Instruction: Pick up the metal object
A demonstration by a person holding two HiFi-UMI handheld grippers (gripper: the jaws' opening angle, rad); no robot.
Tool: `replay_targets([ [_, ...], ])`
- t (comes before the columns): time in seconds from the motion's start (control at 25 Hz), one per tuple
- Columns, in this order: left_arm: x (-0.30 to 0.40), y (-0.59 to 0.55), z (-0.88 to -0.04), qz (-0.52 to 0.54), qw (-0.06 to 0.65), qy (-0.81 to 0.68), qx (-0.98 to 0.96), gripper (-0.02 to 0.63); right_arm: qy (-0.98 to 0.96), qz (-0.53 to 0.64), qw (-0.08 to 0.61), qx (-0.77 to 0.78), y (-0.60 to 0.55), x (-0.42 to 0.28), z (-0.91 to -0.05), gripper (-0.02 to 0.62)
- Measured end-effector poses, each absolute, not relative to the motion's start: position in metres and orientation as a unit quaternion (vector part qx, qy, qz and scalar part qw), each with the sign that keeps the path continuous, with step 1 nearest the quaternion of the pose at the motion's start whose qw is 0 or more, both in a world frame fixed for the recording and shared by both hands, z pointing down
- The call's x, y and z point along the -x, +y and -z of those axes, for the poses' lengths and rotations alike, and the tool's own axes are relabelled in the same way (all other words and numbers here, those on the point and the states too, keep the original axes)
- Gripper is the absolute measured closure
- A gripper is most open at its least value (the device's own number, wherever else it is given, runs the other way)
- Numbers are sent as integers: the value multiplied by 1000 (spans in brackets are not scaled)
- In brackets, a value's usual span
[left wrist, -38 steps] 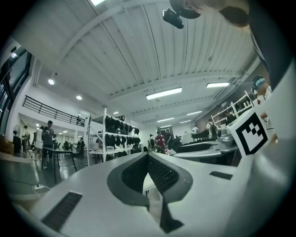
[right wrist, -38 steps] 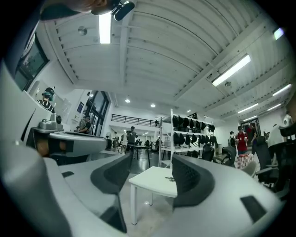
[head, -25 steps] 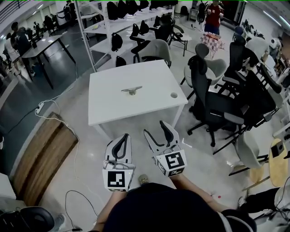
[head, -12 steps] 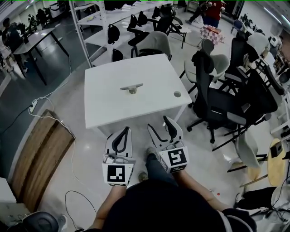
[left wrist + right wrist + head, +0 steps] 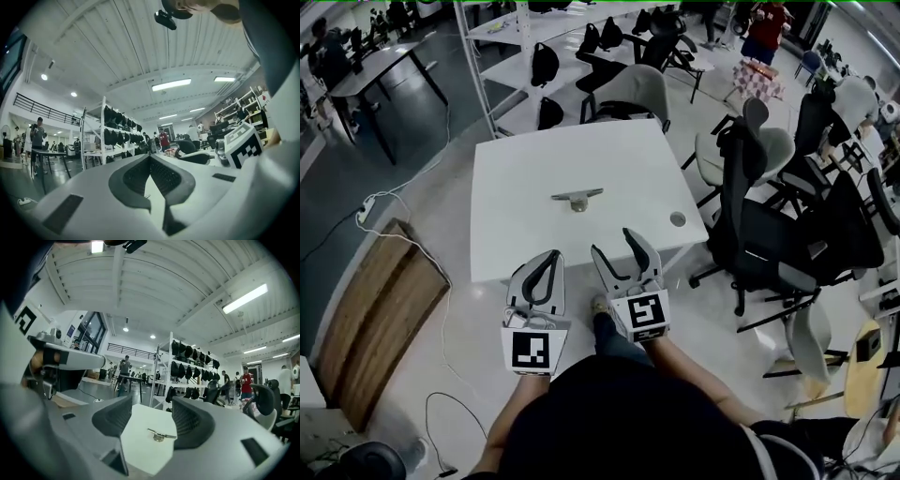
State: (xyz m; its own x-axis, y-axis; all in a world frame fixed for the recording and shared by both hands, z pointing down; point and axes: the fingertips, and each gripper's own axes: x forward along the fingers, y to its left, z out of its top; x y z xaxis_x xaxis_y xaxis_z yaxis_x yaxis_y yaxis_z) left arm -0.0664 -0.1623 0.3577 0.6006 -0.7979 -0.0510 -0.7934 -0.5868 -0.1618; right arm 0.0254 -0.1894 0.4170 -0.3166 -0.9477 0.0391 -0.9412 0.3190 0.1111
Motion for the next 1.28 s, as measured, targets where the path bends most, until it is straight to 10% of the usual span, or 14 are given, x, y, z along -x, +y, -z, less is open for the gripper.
replay_targets([
  [1.28, 51, -418, -443, 96, 13, 507, 857, 584, -825, 144, 441, -324, -439, -6, -643, 377],
])
